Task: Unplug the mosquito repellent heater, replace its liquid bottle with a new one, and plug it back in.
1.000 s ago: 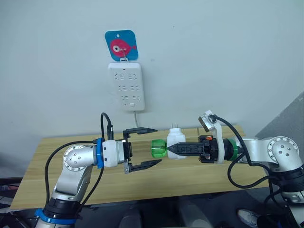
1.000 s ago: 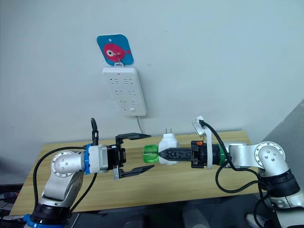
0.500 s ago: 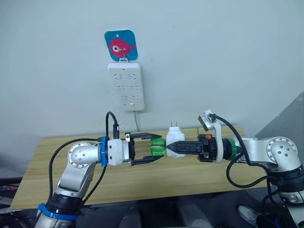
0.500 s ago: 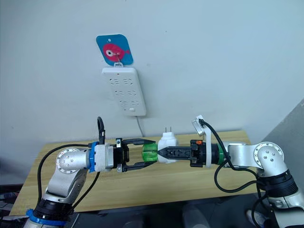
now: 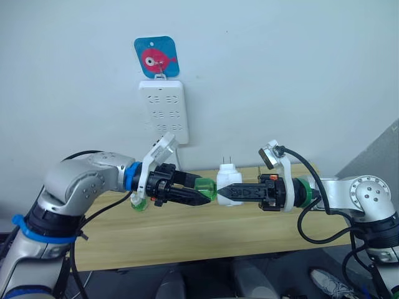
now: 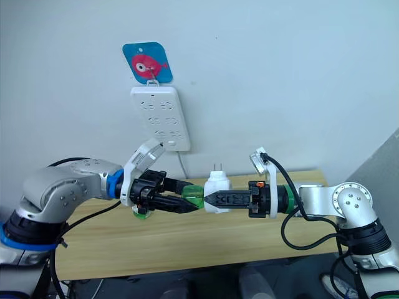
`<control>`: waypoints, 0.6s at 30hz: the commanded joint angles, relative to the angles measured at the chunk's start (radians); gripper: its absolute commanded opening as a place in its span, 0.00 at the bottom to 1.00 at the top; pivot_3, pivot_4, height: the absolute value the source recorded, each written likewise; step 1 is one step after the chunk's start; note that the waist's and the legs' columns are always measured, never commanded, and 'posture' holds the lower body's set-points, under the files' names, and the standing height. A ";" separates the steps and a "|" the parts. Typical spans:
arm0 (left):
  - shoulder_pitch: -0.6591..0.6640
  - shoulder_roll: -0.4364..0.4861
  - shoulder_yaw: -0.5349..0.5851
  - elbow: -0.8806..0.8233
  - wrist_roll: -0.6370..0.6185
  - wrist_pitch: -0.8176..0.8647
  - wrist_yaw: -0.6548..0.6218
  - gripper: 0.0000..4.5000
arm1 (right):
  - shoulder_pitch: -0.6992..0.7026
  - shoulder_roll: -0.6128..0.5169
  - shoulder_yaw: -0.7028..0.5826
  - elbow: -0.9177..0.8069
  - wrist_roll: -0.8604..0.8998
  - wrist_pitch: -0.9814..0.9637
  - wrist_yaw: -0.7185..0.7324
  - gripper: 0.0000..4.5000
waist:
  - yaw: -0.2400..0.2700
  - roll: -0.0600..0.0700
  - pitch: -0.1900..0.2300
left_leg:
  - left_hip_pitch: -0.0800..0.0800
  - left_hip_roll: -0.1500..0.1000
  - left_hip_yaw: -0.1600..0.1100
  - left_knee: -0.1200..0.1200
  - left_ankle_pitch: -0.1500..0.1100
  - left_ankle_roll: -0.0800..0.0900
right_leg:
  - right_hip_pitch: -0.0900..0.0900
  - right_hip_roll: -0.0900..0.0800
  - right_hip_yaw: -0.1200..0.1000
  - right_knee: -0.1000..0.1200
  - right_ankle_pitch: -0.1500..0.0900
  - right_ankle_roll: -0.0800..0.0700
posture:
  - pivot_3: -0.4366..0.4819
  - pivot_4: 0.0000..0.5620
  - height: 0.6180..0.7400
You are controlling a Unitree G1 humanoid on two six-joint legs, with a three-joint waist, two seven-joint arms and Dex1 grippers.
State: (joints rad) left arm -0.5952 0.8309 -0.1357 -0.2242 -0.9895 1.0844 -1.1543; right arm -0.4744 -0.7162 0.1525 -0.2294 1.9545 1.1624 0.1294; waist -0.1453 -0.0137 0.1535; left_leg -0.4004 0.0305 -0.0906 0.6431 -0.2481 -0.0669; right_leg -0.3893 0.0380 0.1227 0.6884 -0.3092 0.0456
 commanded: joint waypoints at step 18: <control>0.313 -0.012 0.161 -0.024 0.375 -0.616 -0.010 1.00 | 0.020 -0.005 -0.025 0.002 0.018 -0.033 -0.058 0.68 | 0.005 0.000 0.000 | 0.000 0.000 0.001 0.001 0.000 0.001 | 0.000 -0.001 0.001 0.000 0.000 -0.001 | 0.34 0.19 1.00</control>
State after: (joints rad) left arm -0.3138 0.8295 -0.0066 -0.2242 -0.6886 0.6351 -1.1473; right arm -0.4496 -0.7299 0.1510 -0.2257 1.9454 1.1455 0.0811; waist -0.1405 -0.0135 0.1539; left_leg -0.4003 0.0307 -0.0889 0.6436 -0.2486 -0.0663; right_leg -0.3895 0.0367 0.1244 0.6886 -0.3093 0.0449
